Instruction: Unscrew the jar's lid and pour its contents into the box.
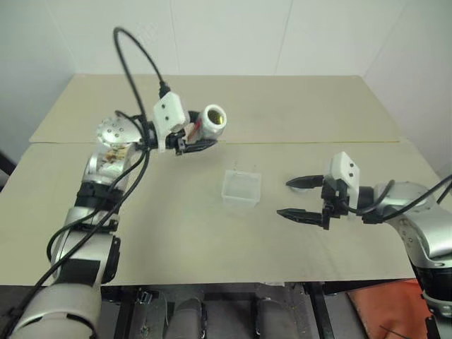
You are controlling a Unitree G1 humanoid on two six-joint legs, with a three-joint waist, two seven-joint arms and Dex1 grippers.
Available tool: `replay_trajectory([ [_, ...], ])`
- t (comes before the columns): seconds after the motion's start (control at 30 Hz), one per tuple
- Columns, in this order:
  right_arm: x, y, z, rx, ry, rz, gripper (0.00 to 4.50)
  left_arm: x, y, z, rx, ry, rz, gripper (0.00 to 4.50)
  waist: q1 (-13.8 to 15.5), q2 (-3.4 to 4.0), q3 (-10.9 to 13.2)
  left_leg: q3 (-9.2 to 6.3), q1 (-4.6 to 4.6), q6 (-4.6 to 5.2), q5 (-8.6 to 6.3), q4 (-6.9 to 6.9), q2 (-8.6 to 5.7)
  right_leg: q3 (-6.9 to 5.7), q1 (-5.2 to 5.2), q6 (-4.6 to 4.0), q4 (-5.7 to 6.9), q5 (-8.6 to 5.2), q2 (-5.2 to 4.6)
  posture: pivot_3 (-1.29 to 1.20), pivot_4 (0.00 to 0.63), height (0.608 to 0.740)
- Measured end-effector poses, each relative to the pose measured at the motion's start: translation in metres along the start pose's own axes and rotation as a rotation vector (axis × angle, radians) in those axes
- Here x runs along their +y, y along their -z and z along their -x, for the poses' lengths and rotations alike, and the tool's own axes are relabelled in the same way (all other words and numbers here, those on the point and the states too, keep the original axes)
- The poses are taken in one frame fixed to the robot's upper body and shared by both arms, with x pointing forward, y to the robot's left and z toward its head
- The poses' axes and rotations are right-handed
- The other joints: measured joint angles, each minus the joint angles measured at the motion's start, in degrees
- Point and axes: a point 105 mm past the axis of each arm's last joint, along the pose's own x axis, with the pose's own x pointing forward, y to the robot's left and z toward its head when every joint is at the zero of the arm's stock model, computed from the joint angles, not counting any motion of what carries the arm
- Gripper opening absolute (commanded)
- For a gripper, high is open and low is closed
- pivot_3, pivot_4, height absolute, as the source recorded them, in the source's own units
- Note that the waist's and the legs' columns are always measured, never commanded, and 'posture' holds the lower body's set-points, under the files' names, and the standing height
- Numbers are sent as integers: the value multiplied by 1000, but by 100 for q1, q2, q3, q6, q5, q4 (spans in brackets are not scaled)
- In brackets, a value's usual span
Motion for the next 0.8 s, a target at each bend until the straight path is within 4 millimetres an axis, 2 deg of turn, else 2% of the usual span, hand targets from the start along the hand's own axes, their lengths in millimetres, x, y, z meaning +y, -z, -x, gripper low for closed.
replay_trajectory([
  [0.1,0,0,0,-2,-2,7,4473,16,-16,-3,-9,5,-123,2662,6,0,0,4,-7,1,0,4,0,-4,-1,0,0,0,0,0,150,740],
  [0.2,0,0,0,-2,-2,9,4473,21,-25,-8,42,41,-358,2662,9,0,0,9,-6,3,-2,5,-1,-3,1,2,-1,0,-1,0,150,740],
  [0.27,1,0,0,-2,-6,10,4473,13,-17,-13,98,85,-520,2662,7,0,0,12,-5,3,-2,5,-1,-2,1,3,-1,1,-1,0,150,740],
  [0.43,2,-1,0,-3,-13,15,4473,-14,5,-29,166,184,-794,2662,15,-2,1,12,-12,2,-2,8,-1,-4,-1,7,2,3,-2,0,150,740],
  [0.67,3,-3,-1,-7,-19,24,4473,-30,-9,-50,64,218,-1170,2662,22,-3,2,12,-25,5,-3,11,-3,-6,-7,13,-2,6,-7,0,150,740],
  [0.8,4,-4,-1,-8,-18,30,4473,-45,-5,-60,16,237,-1305,2662,19,-3,2,13,-24,5,-3,14,-3,-7,-7,14,3,6,-7,0,150,740],
])
